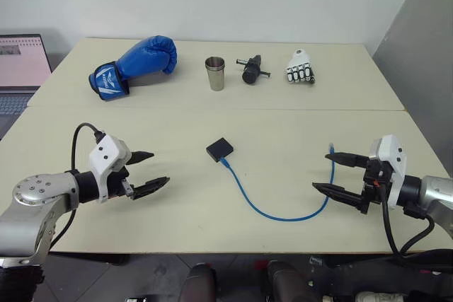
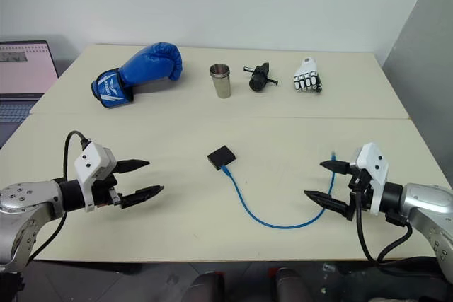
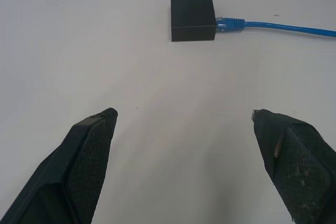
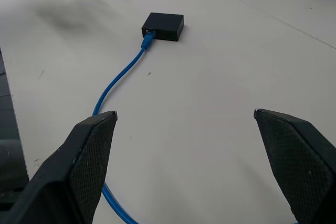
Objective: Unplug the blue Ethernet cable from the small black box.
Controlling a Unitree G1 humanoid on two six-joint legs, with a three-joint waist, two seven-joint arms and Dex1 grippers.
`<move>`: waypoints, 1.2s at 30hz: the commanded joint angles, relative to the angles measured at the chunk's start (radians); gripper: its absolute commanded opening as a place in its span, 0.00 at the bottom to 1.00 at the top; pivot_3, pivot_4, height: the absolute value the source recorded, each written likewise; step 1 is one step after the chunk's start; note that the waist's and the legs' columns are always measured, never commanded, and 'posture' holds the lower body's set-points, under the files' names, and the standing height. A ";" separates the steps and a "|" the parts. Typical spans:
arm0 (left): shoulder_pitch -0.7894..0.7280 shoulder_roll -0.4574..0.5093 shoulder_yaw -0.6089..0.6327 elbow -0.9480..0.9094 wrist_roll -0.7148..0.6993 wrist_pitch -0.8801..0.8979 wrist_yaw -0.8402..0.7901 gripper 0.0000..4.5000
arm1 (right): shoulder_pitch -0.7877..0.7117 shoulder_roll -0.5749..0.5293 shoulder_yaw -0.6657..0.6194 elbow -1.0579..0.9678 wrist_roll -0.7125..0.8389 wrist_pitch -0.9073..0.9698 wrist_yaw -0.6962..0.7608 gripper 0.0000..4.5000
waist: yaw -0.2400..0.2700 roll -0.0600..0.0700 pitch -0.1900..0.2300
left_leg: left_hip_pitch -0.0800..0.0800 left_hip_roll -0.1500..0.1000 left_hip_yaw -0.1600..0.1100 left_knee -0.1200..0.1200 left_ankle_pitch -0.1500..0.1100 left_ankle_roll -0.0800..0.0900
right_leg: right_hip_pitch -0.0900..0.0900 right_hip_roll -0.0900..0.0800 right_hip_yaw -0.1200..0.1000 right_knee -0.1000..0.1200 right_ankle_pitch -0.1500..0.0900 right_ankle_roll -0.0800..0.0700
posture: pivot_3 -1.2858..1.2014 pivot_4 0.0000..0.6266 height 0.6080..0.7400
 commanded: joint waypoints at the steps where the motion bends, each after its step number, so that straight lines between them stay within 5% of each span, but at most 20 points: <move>1: 0.000 0.007 0.026 -0.037 -0.025 -0.001 -0.013 0.98 | -0.033 -0.005 0.012 -0.031 0.005 0.006 -0.009 0.98 | 0.000 0.000 0.000 | 0.000 0.000 0.000 0.000 0.000 0.000 | 0.000 0.000 0.000 0.000 0.000 0.000 | 0.52 0.24 1.00; 10: 0.026 0.061 -0.009 -0.036 -0.063 -0.011 -0.157 0.98 | -0.144 0.071 0.213 -0.059 -0.065 0.083 -0.144 0.98 | -0.002 0.000 0.000 | 0.000 0.000 0.000 0.000 0.000 0.000 | -0.001 0.000 0.000 0.000 0.000 0.000 | 0.52 0.24 1.00; 21: -0.051 0.088 -0.068 0.037 -0.017 -0.076 -0.237 0.98 | -0.409 0.492 0.649 0.241 -0.437 0.004 -0.426 0.98 | -0.002 0.000 0.000 | -0.003 0.001 0.002 0.000 0.000 0.000 | -0.007 0.002 0.002 0.005 0.000 -0.001 | 0.52 0.24 1.00; 33: -0.078 0.071 -0.098 0.042 0.001 -0.103 -0.235 0.98 | -0.495 0.721 0.745 0.540 -0.623 -0.087 -0.506 0.98 | -0.003 0.000 0.000 | -0.002 0.001 0.003 0.000 0.000 0.000 | -0.009 0.002 0.001 0.007 0.002 -0.006 | 0.52 0.24 1.00; 36: -0.069 0.066 -0.091 0.039 0.001 -0.106 -0.229 0.98 | -0.491 0.734 0.738 0.549 -0.633 -0.080 -0.497 0.85 | -0.004 0.000 0.000 | -0.002 0.002 0.002 0.000 0.000 0.000 | -0.009 0.003 0.001 0.008 0.002 -0.006 | 0.52 0.24 1.00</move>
